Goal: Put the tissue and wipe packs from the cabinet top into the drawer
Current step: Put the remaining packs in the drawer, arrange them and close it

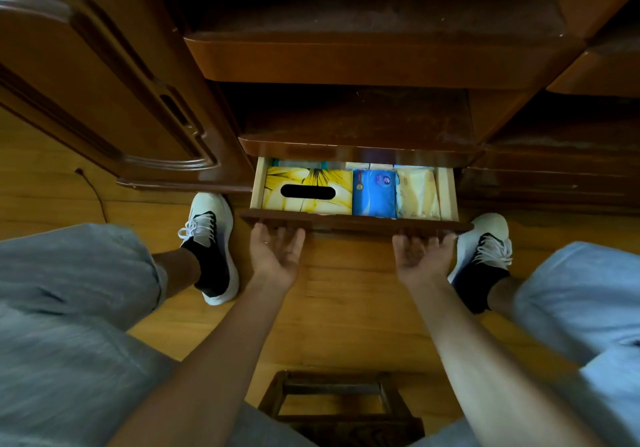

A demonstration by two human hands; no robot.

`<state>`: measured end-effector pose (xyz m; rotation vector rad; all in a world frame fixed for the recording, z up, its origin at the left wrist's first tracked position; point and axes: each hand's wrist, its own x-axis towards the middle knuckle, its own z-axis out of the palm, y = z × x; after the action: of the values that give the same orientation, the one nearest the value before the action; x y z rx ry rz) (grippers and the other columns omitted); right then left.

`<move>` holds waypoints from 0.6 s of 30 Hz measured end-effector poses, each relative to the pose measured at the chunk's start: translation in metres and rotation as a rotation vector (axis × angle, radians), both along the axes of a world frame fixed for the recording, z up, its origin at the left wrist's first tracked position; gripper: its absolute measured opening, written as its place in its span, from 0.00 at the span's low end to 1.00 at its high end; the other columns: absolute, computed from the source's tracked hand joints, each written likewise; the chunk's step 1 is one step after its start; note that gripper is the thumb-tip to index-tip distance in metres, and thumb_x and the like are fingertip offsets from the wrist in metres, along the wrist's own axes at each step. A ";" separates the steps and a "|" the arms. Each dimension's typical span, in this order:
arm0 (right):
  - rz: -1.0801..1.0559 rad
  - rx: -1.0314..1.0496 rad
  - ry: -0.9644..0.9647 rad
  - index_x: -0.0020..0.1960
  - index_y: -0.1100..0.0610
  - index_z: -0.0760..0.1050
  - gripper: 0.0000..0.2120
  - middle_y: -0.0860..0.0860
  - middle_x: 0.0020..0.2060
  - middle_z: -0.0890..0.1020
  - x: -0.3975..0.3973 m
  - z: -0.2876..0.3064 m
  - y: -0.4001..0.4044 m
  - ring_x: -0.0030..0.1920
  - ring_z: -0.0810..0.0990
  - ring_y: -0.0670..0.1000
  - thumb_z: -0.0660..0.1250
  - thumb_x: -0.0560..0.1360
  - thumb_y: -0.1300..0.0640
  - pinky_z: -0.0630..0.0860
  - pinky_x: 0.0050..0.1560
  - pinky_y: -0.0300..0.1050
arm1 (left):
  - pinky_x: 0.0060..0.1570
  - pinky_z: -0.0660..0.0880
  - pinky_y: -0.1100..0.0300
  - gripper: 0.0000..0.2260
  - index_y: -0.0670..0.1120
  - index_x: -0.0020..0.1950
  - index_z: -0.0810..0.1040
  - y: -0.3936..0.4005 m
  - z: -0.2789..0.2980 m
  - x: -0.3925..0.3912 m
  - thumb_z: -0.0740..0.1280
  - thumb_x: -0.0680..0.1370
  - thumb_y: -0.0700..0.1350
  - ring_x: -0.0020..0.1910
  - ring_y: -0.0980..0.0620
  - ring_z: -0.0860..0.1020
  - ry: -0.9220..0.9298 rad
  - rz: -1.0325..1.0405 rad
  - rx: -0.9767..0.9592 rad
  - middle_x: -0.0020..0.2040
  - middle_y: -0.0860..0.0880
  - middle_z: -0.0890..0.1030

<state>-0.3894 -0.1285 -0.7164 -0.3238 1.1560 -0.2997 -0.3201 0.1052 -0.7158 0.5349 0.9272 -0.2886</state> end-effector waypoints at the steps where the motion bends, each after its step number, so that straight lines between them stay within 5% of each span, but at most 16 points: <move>1: -0.015 0.011 -0.009 0.76 0.47 0.68 0.31 0.54 0.70 0.76 0.007 0.000 -0.003 0.52 0.83 0.54 0.56 0.80 0.31 0.82 0.56 0.49 | 0.60 0.79 0.42 0.17 0.50 0.67 0.78 -0.002 -0.001 0.006 0.67 0.80 0.55 0.60 0.39 0.80 -0.013 0.005 -0.012 0.66 0.41 0.79; 8: -0.028 0.038 -0.080 0.75 0.48 0.71 0.33 0.55 0.69 0.76 0.072 -0.004 -0.039 0.59 0.84 0.56 0.54 0.79 0.29 0.80 0.63 0.53 | 0.65 0.75 0.43 0.29 0.54 0.78 0.65 -0.021 -0.005 0.081 0.58 0.80 0.67 0.66 0.33 0.76 -0.128 -0.090 -0.091 0.74 0.40 0.69; 11: -0.001 0.035 -0.100 0.81 0.51 0.63 0.38 0.55 0.74 0.72 0.100 -0.009 -0.057 0.64 0.80 0.56 0.53 0.79 0.28 0.77 0.67 0.54 | 0.66 0.75 0.43 0.33 0.58 0.81 0.56 -0.034 -0.006 0.114 0.56 0.79 0.69 0.68 0.32 0.72 -0.122 -0.103 -0.084 0.78 0.41 0.62; 18: 0.030 0.008 -0.077 0.83 0.45 0.56 0.35 0.54 0.75 0.71 0.109 -0.013 -0.050 0.64 0.80 0.56 0.54 0.81 0.31 0.74 0.69 0.58 | 0.70 0.70 0.42 0.33 0.60 0.81 0.53 -0.046 -0.009 0.120 0.55 0.79 0.70 0.70 0.33 0.70 -0.103 -0.119 -0.023 0.77 0.42 0.64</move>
<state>-0.2806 -0.1789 -0.7296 -0.3202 1.0759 -0.2790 -0.2002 0.0589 -0.7247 0.5795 0.7928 -0.3752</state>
